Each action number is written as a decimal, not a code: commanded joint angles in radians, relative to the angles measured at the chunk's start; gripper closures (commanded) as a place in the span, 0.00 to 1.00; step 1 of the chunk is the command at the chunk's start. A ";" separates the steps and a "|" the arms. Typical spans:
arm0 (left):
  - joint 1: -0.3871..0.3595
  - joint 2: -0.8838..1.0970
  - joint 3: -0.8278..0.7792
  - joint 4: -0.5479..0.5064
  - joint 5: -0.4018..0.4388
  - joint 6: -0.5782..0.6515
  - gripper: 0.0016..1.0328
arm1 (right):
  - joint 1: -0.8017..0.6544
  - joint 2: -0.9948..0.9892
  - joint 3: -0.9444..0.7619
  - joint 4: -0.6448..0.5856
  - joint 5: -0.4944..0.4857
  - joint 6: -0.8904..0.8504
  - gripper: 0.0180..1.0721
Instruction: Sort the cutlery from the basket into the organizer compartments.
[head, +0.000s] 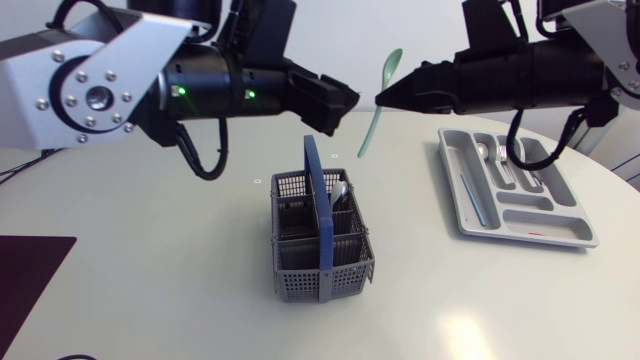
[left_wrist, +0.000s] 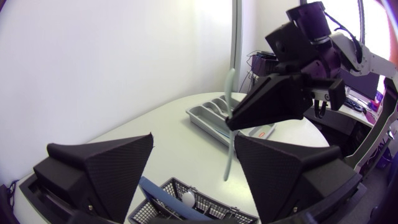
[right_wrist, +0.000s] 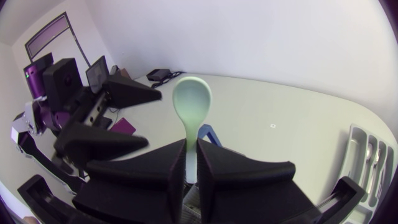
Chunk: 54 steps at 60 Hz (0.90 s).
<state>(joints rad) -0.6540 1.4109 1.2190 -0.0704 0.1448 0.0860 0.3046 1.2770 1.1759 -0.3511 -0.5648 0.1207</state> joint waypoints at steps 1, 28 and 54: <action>0.037 -0.047 -0.039 -0.014 0.001 0.024 0.05 | -0.068 -0.010 -0.013 -0.057 -0.033 -0.102 0.93; 0.142 -0.119 -0.156 -0.069 -0.004 0.098 0.06 | -0.524 0.110 0.005 -0.367 -0.113 -0.863 0.93; 0.154 -0.184 -0.262 -0.097 -0.004 0.141 0.05 | -0.843 0.315 -0.076 -0.305 -0.033 -1.457 0.93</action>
<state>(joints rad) -0.5003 1.2491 0.9951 -0.1608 0.1440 0.2073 -0.5159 1.5627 1.1412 -0.6922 -0.6147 -1.2266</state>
